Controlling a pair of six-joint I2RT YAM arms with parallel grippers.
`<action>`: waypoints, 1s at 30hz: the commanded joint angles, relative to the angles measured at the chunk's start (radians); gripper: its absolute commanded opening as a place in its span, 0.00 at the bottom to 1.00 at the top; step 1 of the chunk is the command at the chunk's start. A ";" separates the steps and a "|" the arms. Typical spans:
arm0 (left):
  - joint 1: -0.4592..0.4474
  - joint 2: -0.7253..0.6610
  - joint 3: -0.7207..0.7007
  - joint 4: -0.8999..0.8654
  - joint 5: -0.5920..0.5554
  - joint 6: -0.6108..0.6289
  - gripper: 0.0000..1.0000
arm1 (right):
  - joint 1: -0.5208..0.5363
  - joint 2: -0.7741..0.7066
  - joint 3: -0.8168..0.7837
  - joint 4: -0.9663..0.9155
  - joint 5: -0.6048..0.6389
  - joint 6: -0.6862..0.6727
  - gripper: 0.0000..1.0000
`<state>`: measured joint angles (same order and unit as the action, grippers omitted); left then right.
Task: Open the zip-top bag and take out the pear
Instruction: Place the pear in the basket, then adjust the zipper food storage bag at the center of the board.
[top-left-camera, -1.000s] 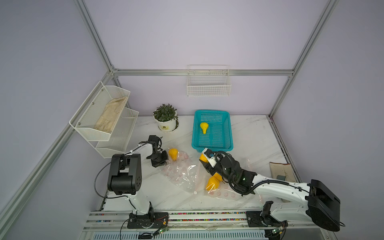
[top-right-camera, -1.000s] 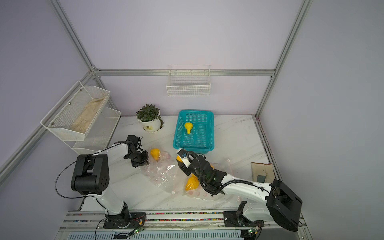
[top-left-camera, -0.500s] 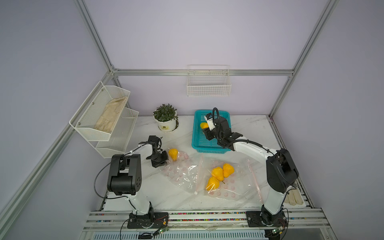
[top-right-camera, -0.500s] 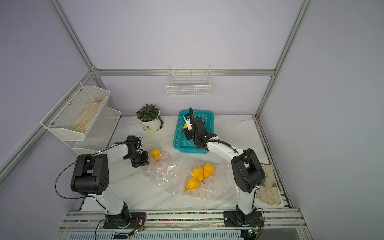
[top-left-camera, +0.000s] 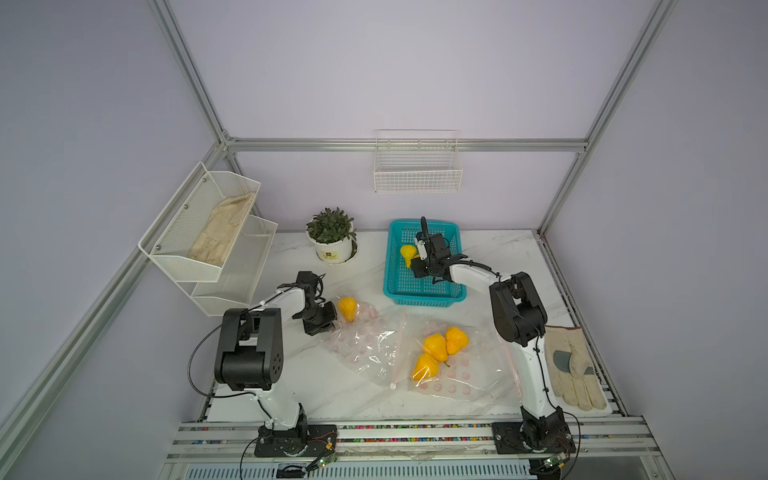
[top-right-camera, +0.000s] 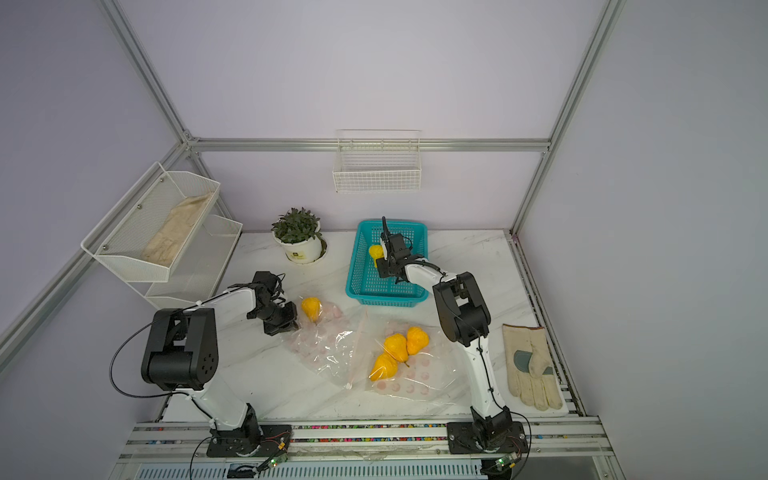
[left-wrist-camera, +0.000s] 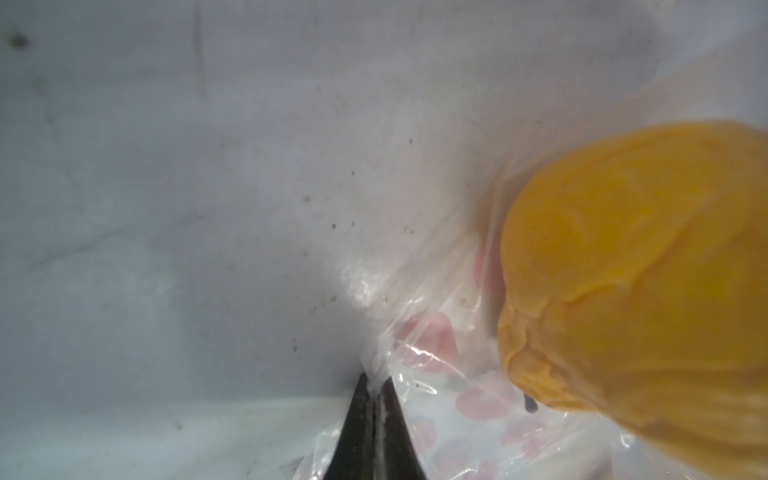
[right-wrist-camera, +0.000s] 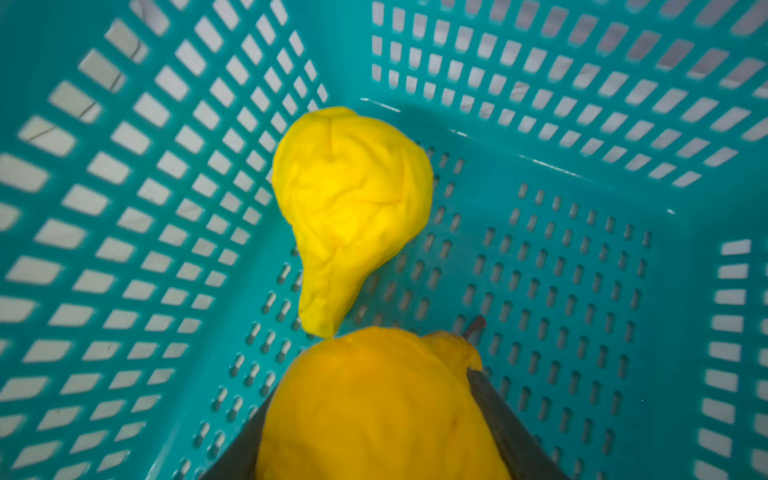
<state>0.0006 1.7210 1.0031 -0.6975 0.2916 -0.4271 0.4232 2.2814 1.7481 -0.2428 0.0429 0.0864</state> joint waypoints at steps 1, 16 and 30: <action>0.001 -0.031 -0.028 -0.001 0.012 0.008 0.00 | -0.026 0.042 0.055 -0.024 0.028 0.085 0.51; 0.000 -0.031 -0.031 -0.003 0.008 0.010 0.00 | -0.027 0.012 0.112 0.030 0.088 0.054 0.90; -0.001 -0.021 -0.021 -0.003 0.005 0.014 0.00 | -0.007 -0.540 -0.368 0.014 -0.441 -0.087 0.69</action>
<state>-0.0002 1.7210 1.0031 -0.6979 0.2924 -0.4267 0.4019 1.7905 1.4864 -0.2092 -0.2096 0.0605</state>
